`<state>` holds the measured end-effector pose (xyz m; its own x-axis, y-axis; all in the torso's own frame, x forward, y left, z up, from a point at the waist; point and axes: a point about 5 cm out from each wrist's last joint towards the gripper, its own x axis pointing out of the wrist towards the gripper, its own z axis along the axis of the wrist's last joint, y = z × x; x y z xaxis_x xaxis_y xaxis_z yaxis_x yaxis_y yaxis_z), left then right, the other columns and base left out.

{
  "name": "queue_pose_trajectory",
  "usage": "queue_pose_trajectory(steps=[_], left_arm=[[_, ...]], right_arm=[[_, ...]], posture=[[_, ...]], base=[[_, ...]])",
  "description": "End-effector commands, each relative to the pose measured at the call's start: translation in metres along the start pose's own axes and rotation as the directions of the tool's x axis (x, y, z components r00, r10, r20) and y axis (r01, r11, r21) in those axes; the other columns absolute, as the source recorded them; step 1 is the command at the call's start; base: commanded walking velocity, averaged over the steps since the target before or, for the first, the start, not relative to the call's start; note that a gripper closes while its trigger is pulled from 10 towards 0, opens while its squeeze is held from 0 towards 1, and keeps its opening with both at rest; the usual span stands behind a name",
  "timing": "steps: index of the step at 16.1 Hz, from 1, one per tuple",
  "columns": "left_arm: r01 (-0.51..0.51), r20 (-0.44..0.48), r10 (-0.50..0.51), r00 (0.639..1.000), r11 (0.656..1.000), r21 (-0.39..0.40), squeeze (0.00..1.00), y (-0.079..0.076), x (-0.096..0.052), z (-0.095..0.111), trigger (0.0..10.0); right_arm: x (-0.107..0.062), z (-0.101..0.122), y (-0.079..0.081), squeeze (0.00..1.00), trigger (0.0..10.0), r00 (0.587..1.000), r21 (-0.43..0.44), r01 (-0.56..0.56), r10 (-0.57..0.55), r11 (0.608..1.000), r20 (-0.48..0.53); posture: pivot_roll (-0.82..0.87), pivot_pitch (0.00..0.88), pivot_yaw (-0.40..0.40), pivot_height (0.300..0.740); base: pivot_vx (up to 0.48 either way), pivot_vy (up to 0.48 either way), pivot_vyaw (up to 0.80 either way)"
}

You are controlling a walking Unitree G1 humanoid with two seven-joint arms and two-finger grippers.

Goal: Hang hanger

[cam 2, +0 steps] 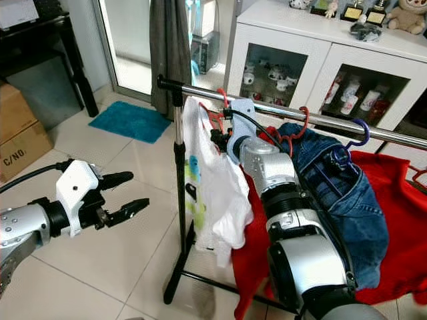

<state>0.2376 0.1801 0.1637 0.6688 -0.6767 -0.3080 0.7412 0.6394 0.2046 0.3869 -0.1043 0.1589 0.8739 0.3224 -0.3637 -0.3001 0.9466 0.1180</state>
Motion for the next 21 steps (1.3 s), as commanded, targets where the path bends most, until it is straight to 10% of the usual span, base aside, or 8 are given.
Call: queue_pose_trajectory(steps=[1, 21], left_arm=[[0.020, 0.007, -0.020, 1.000, 1.000, 0.012, 0.00, -0.002, -0.001, 0.003, 10.0], [-0.018, 0.096, 0.022, 0.995, 0.999, -0.040, 0.00, -0.004, 0.016, 0.007, 10.0]], right_arm=[[0.000, 0.010, -0.002, 0.00, 0.0, 0.999, 0.001, 0.001, -0.001, 1.000, 0.039], [-0.003, 0.013, -0.001, 0.00, 0.0, 0.983, -0.084, 0.028, -0.012, 0.996, 0.182]], posture=[[0.15, 0.000, -0.058, 0.740], [0.13, 0.000, -0.023, 0.740]], base=[[0.000, 0.000, 0.00], [0.000, 0.000, 0.00]])
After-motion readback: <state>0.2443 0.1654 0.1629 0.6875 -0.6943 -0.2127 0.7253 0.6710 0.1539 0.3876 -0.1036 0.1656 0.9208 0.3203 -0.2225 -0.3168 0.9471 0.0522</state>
